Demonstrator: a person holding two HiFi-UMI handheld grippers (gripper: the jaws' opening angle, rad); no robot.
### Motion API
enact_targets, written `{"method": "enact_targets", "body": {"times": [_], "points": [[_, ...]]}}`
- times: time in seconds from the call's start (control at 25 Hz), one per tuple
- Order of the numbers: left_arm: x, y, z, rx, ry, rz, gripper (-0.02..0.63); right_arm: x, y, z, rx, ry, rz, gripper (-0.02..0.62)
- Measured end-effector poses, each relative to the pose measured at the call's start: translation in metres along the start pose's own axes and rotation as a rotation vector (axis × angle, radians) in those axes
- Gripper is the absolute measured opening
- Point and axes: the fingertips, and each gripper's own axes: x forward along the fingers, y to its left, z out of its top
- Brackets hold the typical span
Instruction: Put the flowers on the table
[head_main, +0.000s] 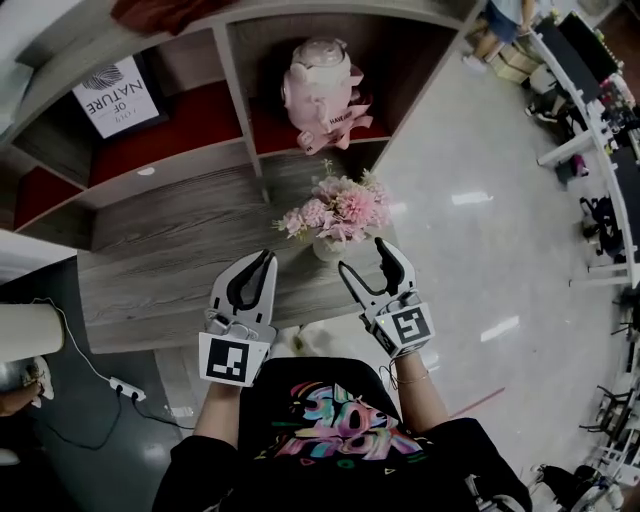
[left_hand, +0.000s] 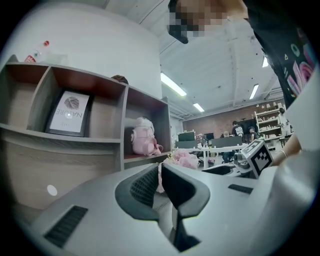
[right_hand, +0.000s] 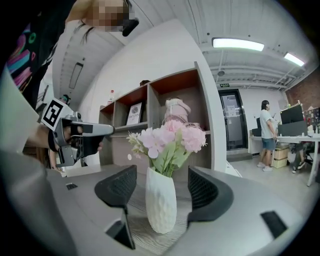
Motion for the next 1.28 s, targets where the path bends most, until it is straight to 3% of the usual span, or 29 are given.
{"method": "enact_targets", "body": {"times": [0.08, 0.52, 1.0, 1.28], "points": [[-0.001, -0.003, 0.011, 0.009, -0.016, -0.014, 0.037, -0.006, 0.001, 0.016, -0.016, -0.009, -0.010, 0.274], [-0.001, -0.011, 0.045, -0.004, -0.074, -0.119, 0.037, -0.016, 0.032, 0.110, -0.023, -0.142, 0.091, 0.166], [-0.006, -0.009, 0.045, -0.035, -0.065, -0.136, 0.037, -0.005, 0.042, 0.118, 0.021, -0.137, 0.146, 0.026], [-0.008, -0.003, 0.032, -0.040, -0.034, -0.141, 0.037, 0.000, 0.047, 0.114, 0.047, -0.134, 0.161, 0.018]]}}
